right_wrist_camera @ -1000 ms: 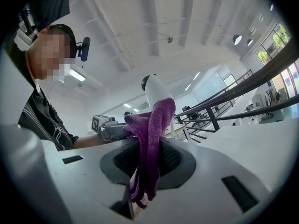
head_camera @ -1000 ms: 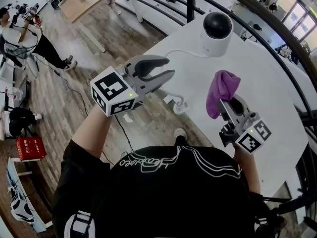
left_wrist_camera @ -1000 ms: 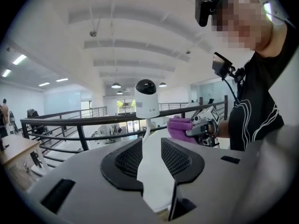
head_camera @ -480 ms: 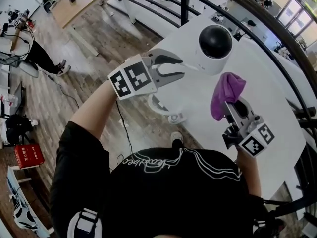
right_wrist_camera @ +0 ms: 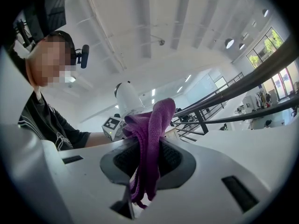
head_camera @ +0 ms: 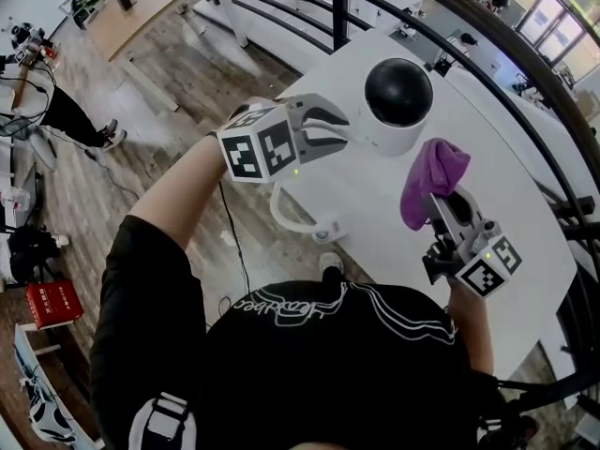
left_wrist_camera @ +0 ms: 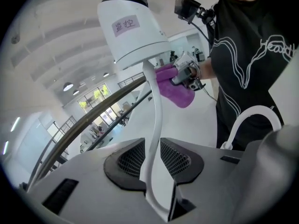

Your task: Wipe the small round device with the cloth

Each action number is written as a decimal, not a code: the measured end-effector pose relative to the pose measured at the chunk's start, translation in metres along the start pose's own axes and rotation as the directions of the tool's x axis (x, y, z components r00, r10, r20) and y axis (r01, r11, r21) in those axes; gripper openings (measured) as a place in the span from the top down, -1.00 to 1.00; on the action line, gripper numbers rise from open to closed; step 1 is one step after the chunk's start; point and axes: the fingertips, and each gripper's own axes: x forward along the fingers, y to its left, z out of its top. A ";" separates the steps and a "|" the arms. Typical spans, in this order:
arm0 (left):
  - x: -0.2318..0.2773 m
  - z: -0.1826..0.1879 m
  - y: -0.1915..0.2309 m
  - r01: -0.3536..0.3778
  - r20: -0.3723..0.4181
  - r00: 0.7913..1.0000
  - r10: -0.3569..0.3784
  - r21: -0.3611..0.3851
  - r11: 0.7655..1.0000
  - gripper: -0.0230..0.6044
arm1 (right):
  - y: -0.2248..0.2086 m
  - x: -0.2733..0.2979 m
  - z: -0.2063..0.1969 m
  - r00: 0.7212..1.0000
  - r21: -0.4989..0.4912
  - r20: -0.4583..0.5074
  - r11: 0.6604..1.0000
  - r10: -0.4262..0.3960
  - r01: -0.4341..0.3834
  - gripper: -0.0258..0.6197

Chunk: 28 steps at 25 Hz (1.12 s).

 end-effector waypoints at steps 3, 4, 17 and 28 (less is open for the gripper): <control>0.006 -0.001 0.004 0.005 -0.009 1.000 -0.005 0.024 1.000 0.63 | -0.005 0.002 0.009 1.000 -0.014 0.005 1.000 0.005 -0.005 0.71; 0.008 -0.002 0.004 0.007 -0.013 1.000 -0.006 0.035 0.999 0.65 | -0.006 0.003 0.013 1.000 -0.017 0.009 1.000 0.007 -0.007 0.71; 0.007 -0.002 0.004 -0.016 0.001 1.000 0.016 0.066 0.998 0.71 | 0.001 0.023 0.100 0.983 -0.212 0.120 0.971 0.135 -0.108 0.71; 0.009 -0.001 0.002 -0.015 -0.005 1.000 0.015 0.061 0.998 0.71 | 0.041 0.042 0.156 0.930 -0.489 0.160 0.845 0.331 -0.217 0.71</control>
